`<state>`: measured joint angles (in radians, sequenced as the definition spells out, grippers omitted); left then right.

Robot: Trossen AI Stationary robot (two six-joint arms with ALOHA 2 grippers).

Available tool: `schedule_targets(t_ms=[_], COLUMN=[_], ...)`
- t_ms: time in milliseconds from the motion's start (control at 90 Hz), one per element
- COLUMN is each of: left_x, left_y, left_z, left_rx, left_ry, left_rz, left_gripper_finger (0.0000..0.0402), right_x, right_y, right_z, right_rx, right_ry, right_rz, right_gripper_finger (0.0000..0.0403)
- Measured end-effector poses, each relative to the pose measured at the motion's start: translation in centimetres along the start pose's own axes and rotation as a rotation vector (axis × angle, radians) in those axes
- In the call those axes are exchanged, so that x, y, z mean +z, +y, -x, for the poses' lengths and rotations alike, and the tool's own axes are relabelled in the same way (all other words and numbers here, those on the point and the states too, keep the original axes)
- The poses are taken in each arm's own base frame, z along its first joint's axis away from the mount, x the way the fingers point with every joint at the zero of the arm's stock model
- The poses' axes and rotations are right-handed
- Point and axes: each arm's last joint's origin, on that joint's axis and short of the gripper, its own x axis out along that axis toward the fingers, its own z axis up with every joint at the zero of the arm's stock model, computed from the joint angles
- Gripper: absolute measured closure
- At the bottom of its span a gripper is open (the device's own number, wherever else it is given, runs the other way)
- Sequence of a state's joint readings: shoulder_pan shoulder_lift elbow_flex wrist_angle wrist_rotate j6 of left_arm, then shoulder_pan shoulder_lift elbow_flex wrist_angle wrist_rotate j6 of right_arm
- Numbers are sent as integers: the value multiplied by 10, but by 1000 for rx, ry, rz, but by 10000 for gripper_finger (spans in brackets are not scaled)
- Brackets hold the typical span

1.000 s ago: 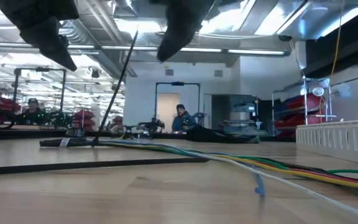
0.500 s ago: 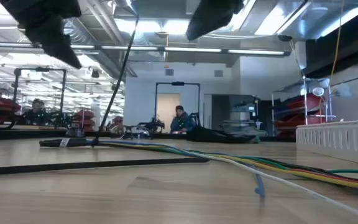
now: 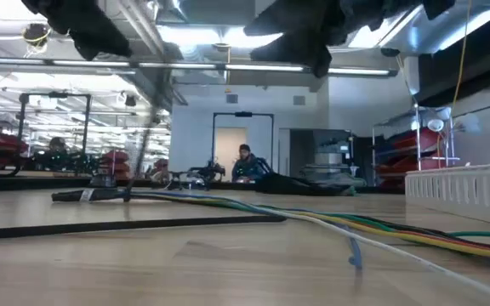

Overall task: Ziptie cables
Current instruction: Wrap the zip tie on the cables

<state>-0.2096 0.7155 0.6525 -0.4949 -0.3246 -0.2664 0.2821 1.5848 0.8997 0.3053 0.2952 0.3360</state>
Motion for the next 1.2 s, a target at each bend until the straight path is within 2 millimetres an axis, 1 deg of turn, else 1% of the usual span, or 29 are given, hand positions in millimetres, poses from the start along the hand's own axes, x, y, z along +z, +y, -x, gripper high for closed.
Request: schedule_targets(t_ms=[44, 144, 689, 889, 989, 1111, 1200], left_x=[0, 0, 0, 0, 0, 0, 0], left_y=[0, 0, 0, 0, 0, 0, 0], left_z=[0, 0, 0, 0, 0, 0, 0], left_rx=[-10, -11, -10, -10, -9, -9, -9], left_ry=[2, 1, 6, 5, 5, 5, 6], left_rz=[0, 20, 21, 21, 21, 21, 21], left_gripper_finger=[390, 394, 389, 389, 389, 389, 389], right_x=[0, 3, 4, 6, 5, 0, 1], right_y=[0, 1, 1, 1, 0, -1, -1], right_z=[0, 0, 0, 0, 0, 0, 0], right_rx=[1, 11, 10, -14, -18, -37, -32], right_ry=[-4, -30, -38, -70, -57, -1, -22], right_rz=[-1, -10, -10, -17, -9, 34, 27], right_gripper_finger=[224, 224, 224, 224, 224, 224, 224])
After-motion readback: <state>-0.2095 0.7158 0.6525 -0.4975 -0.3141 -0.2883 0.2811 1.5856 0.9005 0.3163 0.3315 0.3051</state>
